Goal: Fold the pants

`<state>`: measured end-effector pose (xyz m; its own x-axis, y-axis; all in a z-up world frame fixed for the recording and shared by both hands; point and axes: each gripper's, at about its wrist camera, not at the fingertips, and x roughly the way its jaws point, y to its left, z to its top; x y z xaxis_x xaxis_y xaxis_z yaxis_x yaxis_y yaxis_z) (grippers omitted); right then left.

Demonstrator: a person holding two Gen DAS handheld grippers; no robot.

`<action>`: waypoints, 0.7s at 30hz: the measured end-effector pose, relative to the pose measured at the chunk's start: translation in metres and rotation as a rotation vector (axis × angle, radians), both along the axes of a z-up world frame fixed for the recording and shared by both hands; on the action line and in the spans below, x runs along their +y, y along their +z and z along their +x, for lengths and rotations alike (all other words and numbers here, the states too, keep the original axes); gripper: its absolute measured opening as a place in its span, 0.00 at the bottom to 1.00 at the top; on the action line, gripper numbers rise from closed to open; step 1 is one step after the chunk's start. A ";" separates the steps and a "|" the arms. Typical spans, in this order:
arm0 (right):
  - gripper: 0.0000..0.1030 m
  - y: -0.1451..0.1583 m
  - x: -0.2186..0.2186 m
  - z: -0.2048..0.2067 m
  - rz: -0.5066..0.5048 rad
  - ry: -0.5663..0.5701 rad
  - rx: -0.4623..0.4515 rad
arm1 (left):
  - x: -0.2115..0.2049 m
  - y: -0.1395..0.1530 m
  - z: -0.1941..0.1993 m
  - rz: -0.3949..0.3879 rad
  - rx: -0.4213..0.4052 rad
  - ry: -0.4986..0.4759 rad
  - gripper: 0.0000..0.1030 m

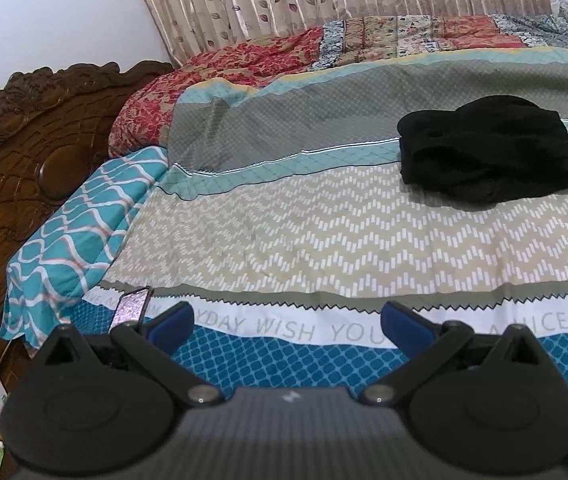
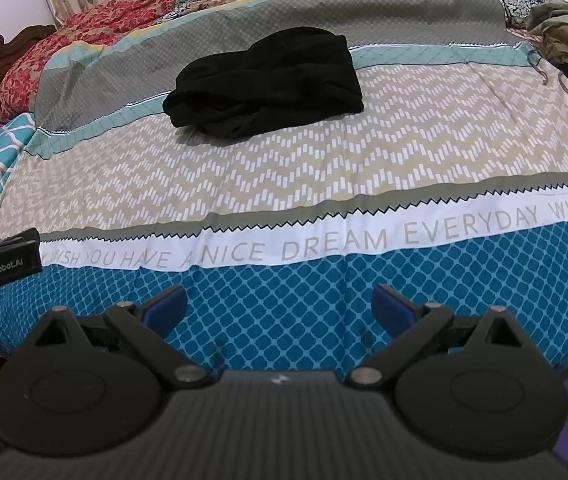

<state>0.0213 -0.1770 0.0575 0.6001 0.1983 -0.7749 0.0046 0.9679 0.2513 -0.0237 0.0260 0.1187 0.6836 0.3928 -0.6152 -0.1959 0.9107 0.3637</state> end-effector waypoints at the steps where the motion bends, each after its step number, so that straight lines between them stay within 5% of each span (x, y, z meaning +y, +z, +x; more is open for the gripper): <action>1: 0.97 0.000 0.000 0.000 0.000 0.001 0.000 | 0.000 0.000 0.000 0.006 -0.003 0.002 1.00; 21: 0.97 -0.001 -0.002 0.001 0.012 0.006 0.007 | 0.003 -0.005 0.004 0.037 0.018 0.029 1.00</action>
